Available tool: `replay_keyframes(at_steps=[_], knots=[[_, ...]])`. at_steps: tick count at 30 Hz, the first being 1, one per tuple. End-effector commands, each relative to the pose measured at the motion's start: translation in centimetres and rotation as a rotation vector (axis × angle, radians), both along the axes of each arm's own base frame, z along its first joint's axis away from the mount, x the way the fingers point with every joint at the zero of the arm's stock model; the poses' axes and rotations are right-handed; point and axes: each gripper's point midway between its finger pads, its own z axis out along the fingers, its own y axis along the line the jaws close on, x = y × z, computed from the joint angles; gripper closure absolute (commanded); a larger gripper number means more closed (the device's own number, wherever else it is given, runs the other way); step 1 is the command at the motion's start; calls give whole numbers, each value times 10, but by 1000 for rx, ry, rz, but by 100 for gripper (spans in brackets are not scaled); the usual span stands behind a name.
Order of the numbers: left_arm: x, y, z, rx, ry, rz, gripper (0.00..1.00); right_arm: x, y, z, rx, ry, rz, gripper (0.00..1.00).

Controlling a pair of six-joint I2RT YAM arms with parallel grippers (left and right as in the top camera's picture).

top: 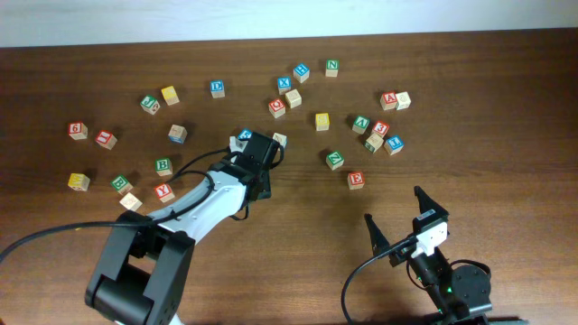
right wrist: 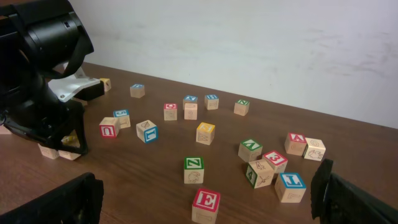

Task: Spell out RSS
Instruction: 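Carry the S block and place it right of the R block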

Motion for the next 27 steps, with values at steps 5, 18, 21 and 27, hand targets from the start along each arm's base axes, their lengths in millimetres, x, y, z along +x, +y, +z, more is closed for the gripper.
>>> replay_keyframes(at_steps=[5,18,21,27], knots=[[-3,3,-5,15,14,12,72,1,-2,-2,9,6,-10,2],[-9,1,-8,3,44,5,70,1,-2,-2,9,6,-10,2],[-9,1,-8,2,44,5,63,1,-2,-2,9,6,-10,2],[-9,1,-8,2,44,4,61,1,-2,-2,9,7,-10,2]])
